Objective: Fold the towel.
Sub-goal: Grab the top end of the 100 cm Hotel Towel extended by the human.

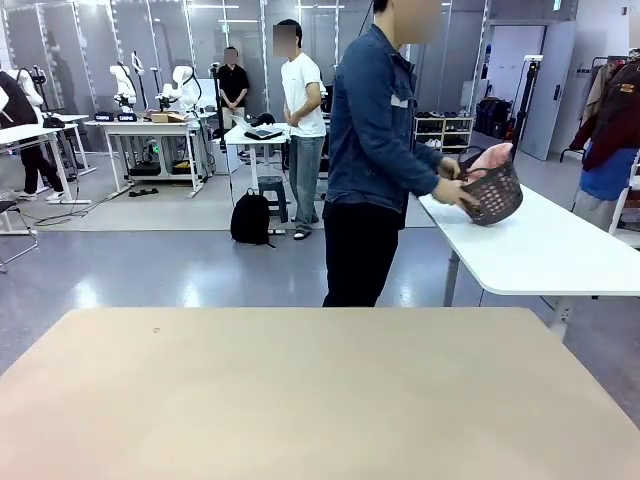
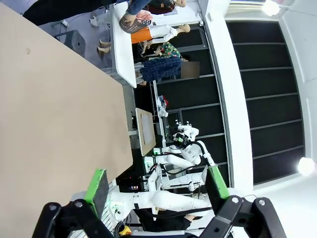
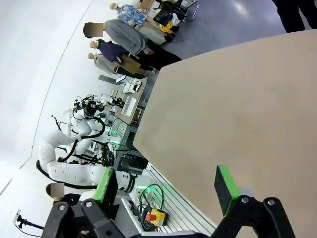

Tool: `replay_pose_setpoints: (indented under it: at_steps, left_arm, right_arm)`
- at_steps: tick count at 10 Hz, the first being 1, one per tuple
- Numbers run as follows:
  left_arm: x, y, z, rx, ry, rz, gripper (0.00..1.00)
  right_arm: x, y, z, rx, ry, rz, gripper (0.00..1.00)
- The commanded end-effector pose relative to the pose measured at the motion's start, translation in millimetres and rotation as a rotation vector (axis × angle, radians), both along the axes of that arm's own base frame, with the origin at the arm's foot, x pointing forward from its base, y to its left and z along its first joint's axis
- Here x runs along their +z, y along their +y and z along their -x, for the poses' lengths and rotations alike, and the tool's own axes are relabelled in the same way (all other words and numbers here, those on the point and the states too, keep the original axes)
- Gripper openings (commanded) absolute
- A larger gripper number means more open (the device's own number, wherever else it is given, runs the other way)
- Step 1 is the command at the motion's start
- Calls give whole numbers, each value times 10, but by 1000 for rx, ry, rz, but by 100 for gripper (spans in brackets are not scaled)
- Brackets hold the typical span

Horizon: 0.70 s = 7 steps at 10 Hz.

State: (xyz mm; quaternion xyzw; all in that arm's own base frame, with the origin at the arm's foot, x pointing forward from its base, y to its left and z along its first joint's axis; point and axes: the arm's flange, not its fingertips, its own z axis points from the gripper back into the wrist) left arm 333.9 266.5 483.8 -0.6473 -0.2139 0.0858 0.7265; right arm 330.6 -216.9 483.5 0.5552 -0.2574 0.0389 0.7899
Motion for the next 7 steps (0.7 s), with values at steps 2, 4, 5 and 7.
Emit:
replay_pose_setpoints:
  at_steps: [2, 4, 5, 7]
  left_arm:
    - [7, -2, 15, -9, -4, 3, 100]
    - [7, -2, 15, -9, -4, 3, 100]
    - [7, -2, 15, -9, -4, 3, 100]
    - [7, -2, 15, -9, -4, 3, 100]
  right_arm:
    - [3, -16, 10, 3, -7, -6, 100]
    - [3, -16, 10, 3, -7, -6, 100]
    - [3, -16, 10, 3, -7, -6, 100]
    - [3, -16, 10, 3, -7, -6, 100]
